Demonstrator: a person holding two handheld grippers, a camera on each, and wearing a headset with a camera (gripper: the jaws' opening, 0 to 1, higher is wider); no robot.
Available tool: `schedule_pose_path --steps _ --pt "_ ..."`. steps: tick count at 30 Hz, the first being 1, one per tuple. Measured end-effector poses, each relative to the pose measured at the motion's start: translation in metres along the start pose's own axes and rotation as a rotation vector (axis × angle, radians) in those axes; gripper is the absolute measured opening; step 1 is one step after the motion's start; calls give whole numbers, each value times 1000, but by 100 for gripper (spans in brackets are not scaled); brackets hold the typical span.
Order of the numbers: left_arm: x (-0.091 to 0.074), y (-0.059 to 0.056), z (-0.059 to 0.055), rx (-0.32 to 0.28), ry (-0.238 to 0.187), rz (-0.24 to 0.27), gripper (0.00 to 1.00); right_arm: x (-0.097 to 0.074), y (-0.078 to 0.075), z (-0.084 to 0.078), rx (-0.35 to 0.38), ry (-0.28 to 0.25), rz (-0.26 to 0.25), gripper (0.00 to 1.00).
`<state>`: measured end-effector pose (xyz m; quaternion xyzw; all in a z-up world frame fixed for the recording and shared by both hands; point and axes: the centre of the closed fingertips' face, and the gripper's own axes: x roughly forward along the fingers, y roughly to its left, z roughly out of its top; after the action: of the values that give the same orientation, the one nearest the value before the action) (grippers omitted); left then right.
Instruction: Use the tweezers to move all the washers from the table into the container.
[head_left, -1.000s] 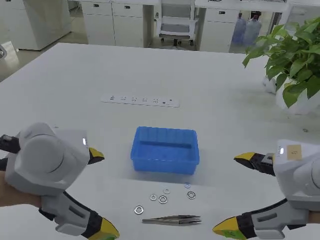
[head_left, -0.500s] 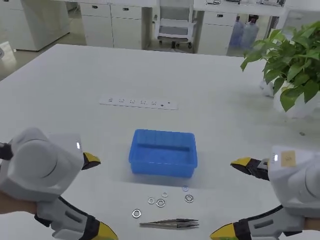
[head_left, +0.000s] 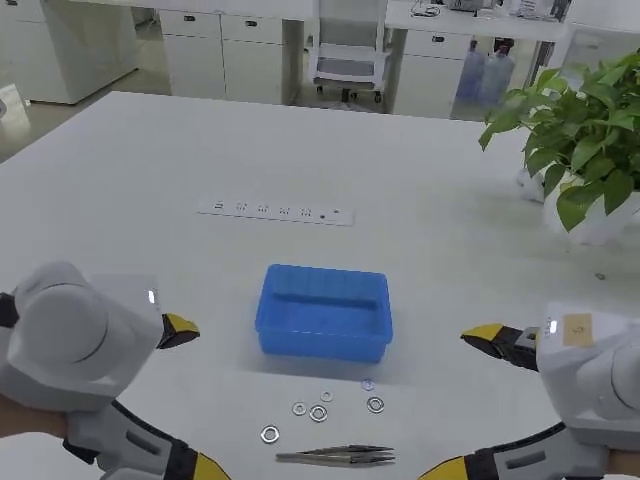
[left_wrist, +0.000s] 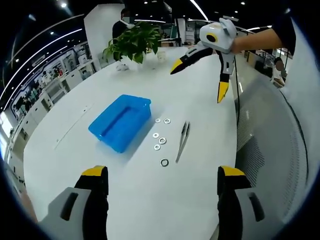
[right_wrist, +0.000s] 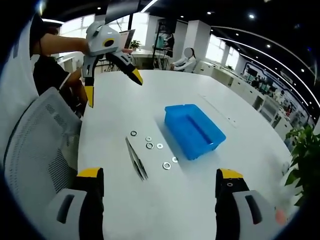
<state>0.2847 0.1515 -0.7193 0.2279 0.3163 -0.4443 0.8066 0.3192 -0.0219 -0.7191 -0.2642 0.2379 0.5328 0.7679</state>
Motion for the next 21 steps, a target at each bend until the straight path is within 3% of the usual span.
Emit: schedule_pose_path --steps 4,5,7,11,16,18,21 --pt "1 -5 0 -1 0 -9 96 1 0 -1 5 6 -1 93" --pt "0 -7 11 -72 -65 -18 95 1 0 -2 5 6 -1 93" --pt "-2 -5 18 -104 -107 -13 95 1 1 -2 1 7 0 93" --pt "-2 -3 10 -36 -48 9 95 1 1 -3 3 9 4 93" --pt "-2 -2 3 -32 -22 6 95 1 0 -4 6 9 1 93" --pt "-3 -2 4 -43 -29 6 96 1 0 -4 7 8 1 93" --pt "-5 -1 14 -93 -87 6 96 1 0 -6 6 12 1 93"
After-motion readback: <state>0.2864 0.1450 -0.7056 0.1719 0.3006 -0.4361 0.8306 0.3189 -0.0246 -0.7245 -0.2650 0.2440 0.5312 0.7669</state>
